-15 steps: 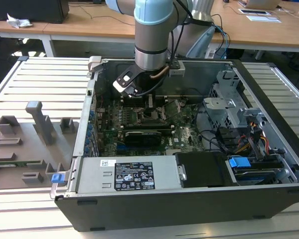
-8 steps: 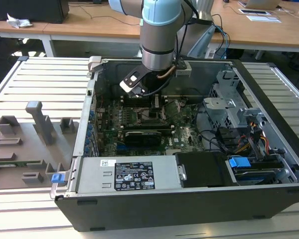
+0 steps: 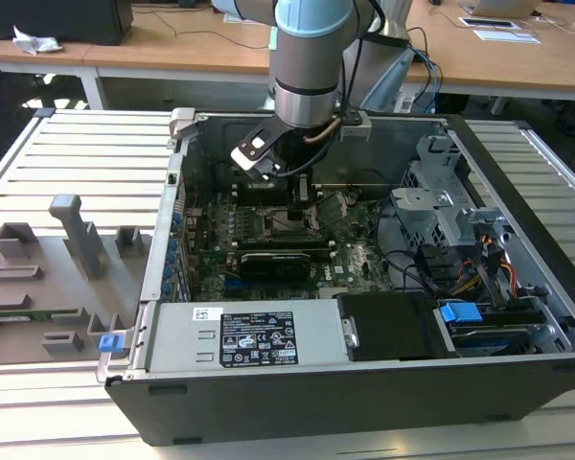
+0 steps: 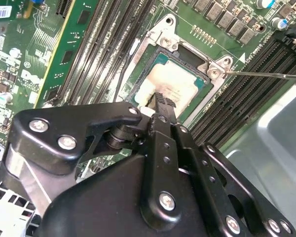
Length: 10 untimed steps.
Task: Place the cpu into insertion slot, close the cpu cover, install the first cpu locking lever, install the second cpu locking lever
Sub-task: 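Place the cpu into insertion slot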
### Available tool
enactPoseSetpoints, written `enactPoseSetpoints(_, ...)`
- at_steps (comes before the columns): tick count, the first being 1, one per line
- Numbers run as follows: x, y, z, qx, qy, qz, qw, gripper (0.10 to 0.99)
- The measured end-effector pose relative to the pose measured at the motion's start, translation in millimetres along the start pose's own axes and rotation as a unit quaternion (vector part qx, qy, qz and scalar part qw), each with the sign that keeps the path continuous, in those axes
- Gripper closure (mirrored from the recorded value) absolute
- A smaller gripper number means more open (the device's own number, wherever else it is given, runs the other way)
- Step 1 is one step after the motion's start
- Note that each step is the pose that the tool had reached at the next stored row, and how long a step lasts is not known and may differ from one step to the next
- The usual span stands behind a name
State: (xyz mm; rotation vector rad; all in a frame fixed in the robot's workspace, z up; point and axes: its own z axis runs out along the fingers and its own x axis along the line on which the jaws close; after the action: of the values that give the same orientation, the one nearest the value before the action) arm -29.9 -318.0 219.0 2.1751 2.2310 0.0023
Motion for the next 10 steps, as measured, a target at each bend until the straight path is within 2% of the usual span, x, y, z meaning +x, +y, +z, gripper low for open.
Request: enactPoseSetpoints(10,-0.3,0.4,-17.3,0.0,-0.0001,0.0,1.0,0.976)
